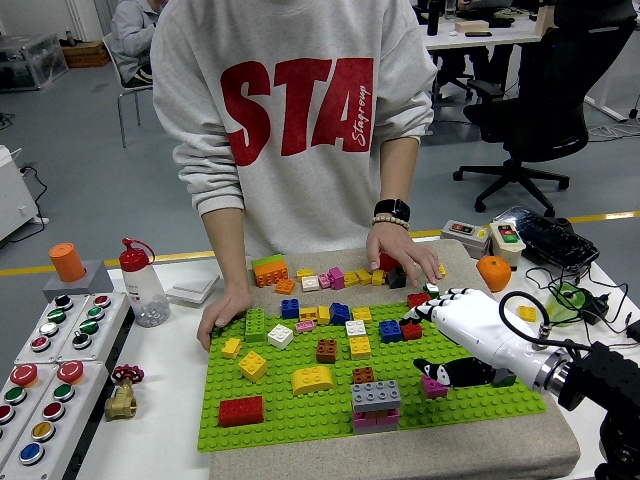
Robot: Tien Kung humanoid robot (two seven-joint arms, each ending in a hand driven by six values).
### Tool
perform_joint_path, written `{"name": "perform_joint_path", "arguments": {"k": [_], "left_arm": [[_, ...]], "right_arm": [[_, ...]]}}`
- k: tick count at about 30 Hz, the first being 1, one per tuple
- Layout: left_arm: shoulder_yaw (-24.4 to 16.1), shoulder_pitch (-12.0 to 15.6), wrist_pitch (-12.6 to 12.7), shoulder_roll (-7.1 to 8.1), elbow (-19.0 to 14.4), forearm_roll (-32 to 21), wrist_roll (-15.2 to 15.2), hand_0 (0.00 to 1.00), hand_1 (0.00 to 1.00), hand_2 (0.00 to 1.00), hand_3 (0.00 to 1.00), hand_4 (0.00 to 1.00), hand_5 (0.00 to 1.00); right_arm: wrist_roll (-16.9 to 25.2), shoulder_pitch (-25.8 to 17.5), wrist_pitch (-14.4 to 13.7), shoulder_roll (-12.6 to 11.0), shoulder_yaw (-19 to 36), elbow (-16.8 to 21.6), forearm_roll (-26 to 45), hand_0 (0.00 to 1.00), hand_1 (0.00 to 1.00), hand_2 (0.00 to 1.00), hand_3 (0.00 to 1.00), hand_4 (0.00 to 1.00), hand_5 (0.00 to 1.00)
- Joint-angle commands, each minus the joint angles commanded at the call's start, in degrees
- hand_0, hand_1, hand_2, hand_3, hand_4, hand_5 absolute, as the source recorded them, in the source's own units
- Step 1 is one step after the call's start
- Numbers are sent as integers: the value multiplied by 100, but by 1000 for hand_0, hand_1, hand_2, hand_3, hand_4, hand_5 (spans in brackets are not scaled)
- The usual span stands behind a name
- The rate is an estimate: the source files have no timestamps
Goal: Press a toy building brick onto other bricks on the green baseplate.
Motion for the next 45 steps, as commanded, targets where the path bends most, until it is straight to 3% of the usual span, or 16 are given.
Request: {"name": "perform_joint_path", "arguments": {"k": [16, 34, 45], "left_arm": [[35, 14, -21, -7, -6, -16, 14, 633, 596, 608, 408, 295, 943], [65, 28, -33, -6, -13, -30, 28, 633, 597, 611, 410, 296, 945], [76, 17, -39, -3, -12, -33, 24, 633, 597, 612, 411, 296, 945]], "right_arm": [[12, 203, 350, 395, -509, -1255, -125, 775, 744, 734, 793, 673, 318], [67, 506, 414, 865, -892, -2142, 64, 779, 744, 739, 799, 685, 326], [78, 601, 308, 1018, -916, -2529, 162, 753, 705, 672, 750, 700, 341]]}}
